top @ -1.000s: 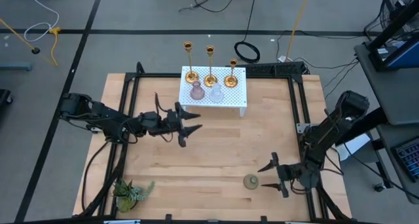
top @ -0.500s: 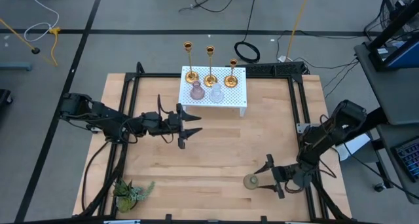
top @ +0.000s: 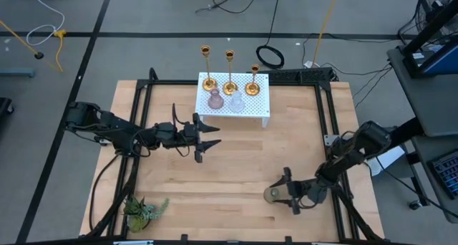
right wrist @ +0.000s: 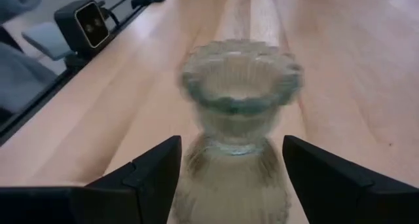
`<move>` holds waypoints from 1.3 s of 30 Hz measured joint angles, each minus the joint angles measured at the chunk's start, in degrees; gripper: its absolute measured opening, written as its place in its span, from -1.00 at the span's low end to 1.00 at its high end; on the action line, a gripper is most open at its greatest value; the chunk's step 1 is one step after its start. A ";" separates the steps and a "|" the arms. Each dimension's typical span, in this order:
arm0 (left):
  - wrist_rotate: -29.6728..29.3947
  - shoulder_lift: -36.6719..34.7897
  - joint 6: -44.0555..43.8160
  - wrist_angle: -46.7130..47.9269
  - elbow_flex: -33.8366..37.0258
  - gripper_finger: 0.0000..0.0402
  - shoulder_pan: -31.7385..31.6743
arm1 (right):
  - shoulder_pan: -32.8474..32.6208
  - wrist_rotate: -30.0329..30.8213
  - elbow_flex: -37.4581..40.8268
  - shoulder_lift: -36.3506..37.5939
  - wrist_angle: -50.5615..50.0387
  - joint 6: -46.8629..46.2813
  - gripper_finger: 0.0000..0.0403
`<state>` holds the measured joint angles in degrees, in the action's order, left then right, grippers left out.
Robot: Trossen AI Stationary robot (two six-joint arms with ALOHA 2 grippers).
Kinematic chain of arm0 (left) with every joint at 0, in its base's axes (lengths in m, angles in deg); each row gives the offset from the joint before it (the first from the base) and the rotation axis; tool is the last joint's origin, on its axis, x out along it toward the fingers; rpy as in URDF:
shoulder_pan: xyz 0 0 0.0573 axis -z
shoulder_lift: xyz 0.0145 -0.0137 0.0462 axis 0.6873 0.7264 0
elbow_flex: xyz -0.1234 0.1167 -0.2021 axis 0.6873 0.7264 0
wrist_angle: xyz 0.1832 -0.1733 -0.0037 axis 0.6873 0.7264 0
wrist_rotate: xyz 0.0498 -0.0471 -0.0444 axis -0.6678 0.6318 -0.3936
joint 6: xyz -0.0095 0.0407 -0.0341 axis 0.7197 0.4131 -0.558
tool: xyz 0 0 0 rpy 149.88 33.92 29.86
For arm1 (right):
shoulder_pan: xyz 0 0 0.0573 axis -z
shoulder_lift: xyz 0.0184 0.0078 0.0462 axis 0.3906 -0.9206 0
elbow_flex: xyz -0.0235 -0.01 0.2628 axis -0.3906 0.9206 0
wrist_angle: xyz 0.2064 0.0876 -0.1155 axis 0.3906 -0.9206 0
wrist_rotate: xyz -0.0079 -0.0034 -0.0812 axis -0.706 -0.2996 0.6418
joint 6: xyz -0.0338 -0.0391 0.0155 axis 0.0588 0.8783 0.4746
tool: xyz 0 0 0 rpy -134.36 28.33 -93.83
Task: Pick & Place candle stick holders
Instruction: Return to Home Position
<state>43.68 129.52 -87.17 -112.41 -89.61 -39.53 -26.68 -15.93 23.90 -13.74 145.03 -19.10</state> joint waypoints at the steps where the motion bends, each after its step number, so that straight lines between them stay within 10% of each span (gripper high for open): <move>1: 0.00 0.00 0.00 -0.01 0.00 0.04 0.00 | 0.31 -0.09 -0.26 -0.40 0.24 -0.03 0.28; 39: 0.00 0.00 0.14 -0.04 0.00 0.04 0.01 | 21.97 -0.01 -0.80 -2.79 10.65 12.61 -0.19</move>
<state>43.68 129.52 -87.04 -112.45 -89.61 -39.53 -4.71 -15.94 23.10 -16.52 155.68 -6.49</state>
